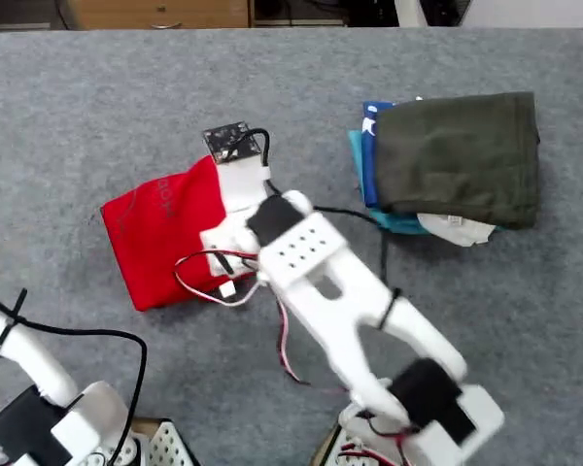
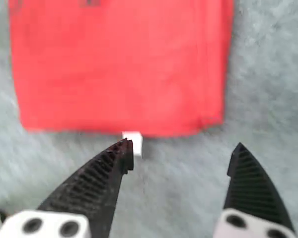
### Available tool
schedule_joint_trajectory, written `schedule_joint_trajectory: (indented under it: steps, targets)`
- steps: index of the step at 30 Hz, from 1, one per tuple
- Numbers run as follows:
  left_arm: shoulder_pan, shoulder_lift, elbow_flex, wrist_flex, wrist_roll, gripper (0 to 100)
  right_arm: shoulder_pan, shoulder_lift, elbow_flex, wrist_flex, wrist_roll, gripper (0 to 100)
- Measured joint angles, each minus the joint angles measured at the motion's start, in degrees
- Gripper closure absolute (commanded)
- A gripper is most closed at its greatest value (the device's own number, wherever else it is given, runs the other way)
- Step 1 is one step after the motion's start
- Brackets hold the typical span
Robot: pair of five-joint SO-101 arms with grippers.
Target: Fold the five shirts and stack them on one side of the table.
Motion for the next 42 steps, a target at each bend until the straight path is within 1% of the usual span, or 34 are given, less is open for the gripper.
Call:
schedule_joint_trajectory:
  steps: [4,9,16,19,24,26,30,31,32,34,36,42]
  targets:
    - [-2.99,0.00,2.02,0.00,-2.02,98,0.18,8.26,-1.32,-3.52,-4.66,68.4]
    - [-4.84,0.00,2.81,0.00,-3.34,98,1.14,19.69,-9.85,-4.22,-8.09,68.4]
    - [-4.92,0.00,2.81,0.00,-3.34,98,5.63,37.10,-24.18,-4.22,-8.79,68.4]
    - [-4.92,0.00,2.81,0.00,-3.69,98,5.71,41.32,-28.84,-3.78,-8.79,68.7]
    - [-4.92,0.00,2.81,0.00,-3.69,98,5.63,45.19,-34.37,0.35,-8.79,69.4]
    - [-4.92,0.00,2.81,0.00,-3.69,98,5.63,46.24,-36.31,2.20,-8.79,74.5]
    - [-4.92,0.00,2.90,-0.70,-3.69,98,5.89,46.86,-37.54,5.19,-8.79,94.0]
    - [-4.92,0.00,3.16,-1.32,-3.69,98,5.98,46.86,-37.63,5.98,-8.79,98.1]
    - [-4.92,0.00,3.34,-2.02,-3.69,98,6.07,46.86,-37.63,6.68,-8.18,99.8]
    - [-4.92,0.00,3.52,-3.08,-3.69,98,6.15,46.86,-37.71,7.82,-6.51,98.5]
    - [-4.92,-0.09,3.52,-3.25,-3.69,98,6.15,46.86,-37.71,8.79,-5.71,99.8]
    - [-4.92,-0.09,3.60,-3.52,-3.69,98,7.03,48.00,-41.58,12.22,-5.54,99.7]
